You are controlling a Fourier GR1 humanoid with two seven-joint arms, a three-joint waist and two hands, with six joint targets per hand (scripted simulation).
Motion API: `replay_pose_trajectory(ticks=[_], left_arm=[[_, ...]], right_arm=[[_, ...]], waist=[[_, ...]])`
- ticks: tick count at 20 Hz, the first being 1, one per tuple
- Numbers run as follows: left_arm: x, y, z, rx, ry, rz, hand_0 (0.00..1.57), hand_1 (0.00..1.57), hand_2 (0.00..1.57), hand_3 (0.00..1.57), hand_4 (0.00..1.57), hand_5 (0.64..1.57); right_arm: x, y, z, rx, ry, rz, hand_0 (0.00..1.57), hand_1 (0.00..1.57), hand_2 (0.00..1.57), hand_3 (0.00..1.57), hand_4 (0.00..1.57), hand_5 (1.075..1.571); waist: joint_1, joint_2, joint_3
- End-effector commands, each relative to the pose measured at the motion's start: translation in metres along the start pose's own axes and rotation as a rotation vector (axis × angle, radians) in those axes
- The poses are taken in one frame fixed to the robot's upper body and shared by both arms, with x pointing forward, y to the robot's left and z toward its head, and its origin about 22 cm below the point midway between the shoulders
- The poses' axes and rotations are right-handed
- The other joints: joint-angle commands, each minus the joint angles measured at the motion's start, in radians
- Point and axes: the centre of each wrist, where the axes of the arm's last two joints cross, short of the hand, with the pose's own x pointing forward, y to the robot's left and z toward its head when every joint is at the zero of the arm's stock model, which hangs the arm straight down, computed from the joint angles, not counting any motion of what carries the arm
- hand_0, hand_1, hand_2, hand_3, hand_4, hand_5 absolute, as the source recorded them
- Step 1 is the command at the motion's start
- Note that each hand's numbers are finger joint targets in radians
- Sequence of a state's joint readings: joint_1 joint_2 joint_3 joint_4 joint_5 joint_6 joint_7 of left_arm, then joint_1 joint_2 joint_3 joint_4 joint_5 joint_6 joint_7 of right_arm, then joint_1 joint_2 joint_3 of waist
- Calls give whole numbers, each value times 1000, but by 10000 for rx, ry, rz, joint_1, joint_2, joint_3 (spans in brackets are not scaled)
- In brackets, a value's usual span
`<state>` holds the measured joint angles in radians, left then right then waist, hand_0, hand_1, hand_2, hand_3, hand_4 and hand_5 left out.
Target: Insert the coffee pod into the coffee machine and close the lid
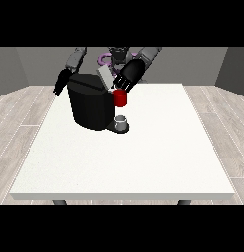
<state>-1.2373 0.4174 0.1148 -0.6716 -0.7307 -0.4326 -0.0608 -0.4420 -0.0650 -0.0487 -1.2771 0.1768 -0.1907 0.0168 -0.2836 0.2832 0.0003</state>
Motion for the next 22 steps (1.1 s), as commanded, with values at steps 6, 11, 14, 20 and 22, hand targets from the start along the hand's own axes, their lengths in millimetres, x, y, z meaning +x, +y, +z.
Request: replay_pose_trajectory(ticks=[6, 11, 14, 20, 22], left_arm=[[0, 20, 4, 463, -178, -82, 1166, 1166, 1233, 1193, 421, 1571], [5, 7, -1, 310, -485, -83, 1231, 1231, 1267, 1211, 389, 1571], [1, 10, 1, 440, -308, -353, 1207, 1207, 1244, 1206, 356, 1571], [-10, 6, 3, 910, -405, -260, 1180, 1180, 1198, 1170, 351, 1571], [4, 10, -1, 879, -235, -745, 1269, 1269, 1275, 1176, 171, 1571]], right_arm=[[5, 0, -3, -3, -526, -153, 0, 0, 0, 0, 165, 1571], [-2, 2, -3, -309, -96, -7, 0, 0, 0, 0, 104, 1571], [-10, -10, 1, -147, -36, -253, 0, 0, 0, 0, 0, 1571], [-3, 2, 4, 46, -189, 110, 0, 0, 0, 0, 0, 1571], [10, -2, -11, -209, -15, -175, 0, 0, 0, 0, 0, 1571]], waist=[[-182, 484, 1], [169, 227, -1], [-120, 176, 1], [-274, 237, -4], [-107, 217, -1]])
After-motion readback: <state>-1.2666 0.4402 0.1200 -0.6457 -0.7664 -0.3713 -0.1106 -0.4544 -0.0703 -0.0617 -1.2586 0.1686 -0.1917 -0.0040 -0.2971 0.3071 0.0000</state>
